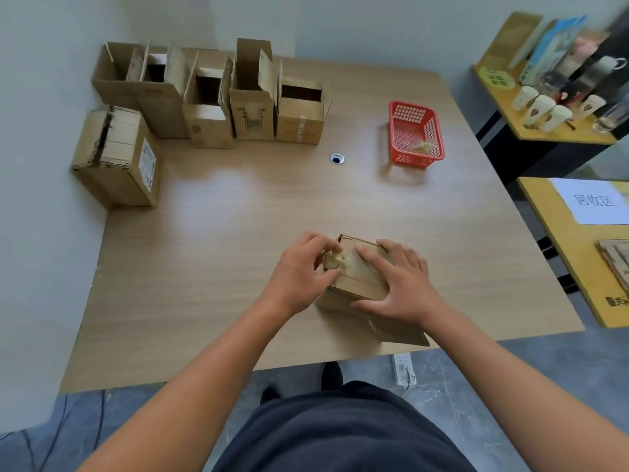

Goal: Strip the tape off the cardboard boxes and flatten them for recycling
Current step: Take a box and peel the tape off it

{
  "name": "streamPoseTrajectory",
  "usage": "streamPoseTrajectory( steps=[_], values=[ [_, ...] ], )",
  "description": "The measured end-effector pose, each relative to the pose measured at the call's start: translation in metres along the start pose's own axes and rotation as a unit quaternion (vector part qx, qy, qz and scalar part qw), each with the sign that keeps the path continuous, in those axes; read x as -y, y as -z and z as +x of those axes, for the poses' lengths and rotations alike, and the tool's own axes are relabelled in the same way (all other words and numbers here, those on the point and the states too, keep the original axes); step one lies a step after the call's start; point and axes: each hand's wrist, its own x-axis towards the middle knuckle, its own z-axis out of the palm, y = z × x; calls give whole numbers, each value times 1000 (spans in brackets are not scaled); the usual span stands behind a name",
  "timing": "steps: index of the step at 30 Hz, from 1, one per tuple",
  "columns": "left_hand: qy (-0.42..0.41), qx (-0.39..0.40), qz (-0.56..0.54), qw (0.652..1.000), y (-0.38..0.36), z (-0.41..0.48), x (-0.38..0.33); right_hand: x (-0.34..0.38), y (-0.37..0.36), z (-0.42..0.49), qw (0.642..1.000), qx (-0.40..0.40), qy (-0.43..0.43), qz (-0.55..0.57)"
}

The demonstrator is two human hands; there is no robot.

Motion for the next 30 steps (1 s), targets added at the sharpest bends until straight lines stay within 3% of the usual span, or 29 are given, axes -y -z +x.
streamPoseTrajectory(
  steps=[4, 6, 9, 12, 17, 20, 22, 23, 25, 27, 28, 30],
  values=[
    [123, 4, -271, 955, -6, -2, -9, 4, 2, -8, 999, -43, -20, -13],
    [115, -14, -286, 951, -7, 0, -10, 4, 7, -7, 999, -36, -21, -28],
    [24, 73, -136, 988, -6, 7, -11, 3, 12, -4, 998, -35, -19, -50],
    [-42, 129, -17, 991, -6, 19, -12, -2, 19, 6, 998, -24, -21, -55],
    [-69, 205, 181, 959, 4, 66, -25, -23, 29, 27, 998, -10, 6, -58],
    [-35, 276, 207, 938, 0, 96, -37, -42, 36, 42, 998, -6, 14, -53],
    [-42, 263, 215, 940, -9, 107, -45, -57, 44, 52, 998, -1, 20, -52],
    [-36, 235, 183, 954, -17, 111, -48, -65, 47, 56, 999, -2, 19, -49],
    [59, 129, -21, 990, -31, 118, -55, -81, 56, 64, 999, -5, 16, -34],
    [152, 2, -261, 953, -40, 129, -61, -95, 63, 71, 999, -6, 21, -39],
    [160, -34, -304, 939, -45, 137, -63, -103, 67, 75, 999, -8, 23, -48],
    [152, -28, -310, 938, -58, 150, -66, -119, 75, 81, 999, -11, 13, -47]
  ],
)
